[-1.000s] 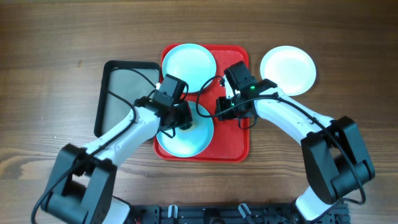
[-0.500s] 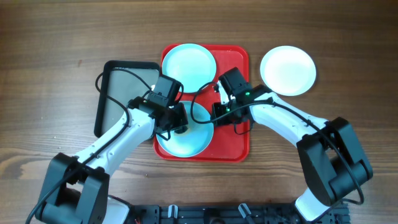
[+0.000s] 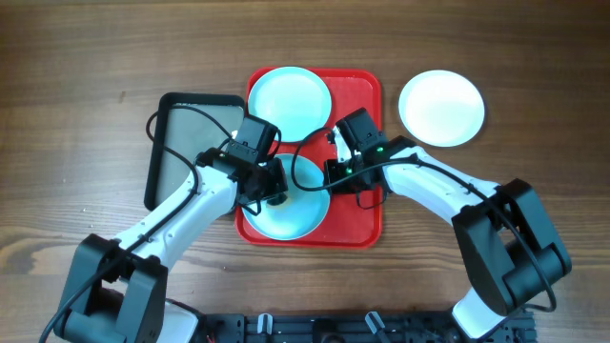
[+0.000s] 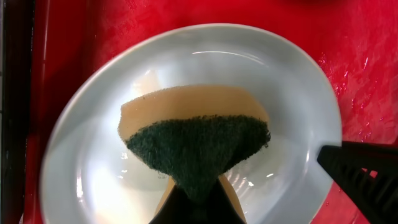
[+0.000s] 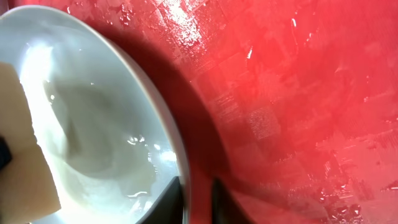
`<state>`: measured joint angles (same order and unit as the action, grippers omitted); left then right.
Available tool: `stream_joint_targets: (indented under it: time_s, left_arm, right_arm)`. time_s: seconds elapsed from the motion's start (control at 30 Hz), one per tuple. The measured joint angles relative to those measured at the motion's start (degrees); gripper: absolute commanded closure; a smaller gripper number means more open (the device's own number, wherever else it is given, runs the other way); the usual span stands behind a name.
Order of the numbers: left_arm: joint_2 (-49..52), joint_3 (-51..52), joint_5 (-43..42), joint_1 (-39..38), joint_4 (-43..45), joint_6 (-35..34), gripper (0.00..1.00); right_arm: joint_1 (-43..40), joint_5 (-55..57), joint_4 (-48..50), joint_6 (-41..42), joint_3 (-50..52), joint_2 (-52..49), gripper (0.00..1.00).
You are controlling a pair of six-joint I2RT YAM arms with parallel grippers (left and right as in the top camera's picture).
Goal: Clean dirty plates on tray and stack at the side
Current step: 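Keep scrubbing the plate's lower side with the sponge, right gripper holding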
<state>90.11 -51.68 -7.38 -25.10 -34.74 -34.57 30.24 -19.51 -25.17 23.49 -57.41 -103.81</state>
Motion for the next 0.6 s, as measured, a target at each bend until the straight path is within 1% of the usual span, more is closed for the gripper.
stream_joint_targets:
  time_s: [0.17,0.23,0.33,0.47,0.6]
  left_arm:
    - [0.0,0.0,0.0,-0.6,1.3,0.0,0.96]
    - [0.0,0.0,0.0,-1.6,3.0,0.0,0.96]
    - [0.0,0.0,0.0,-3.3,3.3,0.0,0.96]
    - [0.0,0.0,2.0,-3.5,-0.1,0.1,0.95]
    - [0.0,0.0,3.6,-2.1,-3.1,0.5,0.94]
  right_arm:
    - [0.0,0.5,1.4,1.0,0.0,0.0,0.96]
    - [0.0,0.7,2.0,1.4,0.0,0.0,0.96]
    - [0.0,0.9,2.0,1.8,0.0,0.0,0.96]
    - [0.0,1.2,1.4,1.8,0.1,0.0,0.96]
    - [0.0,1.2,1.2,1.8,0.1,0.0,0.96]
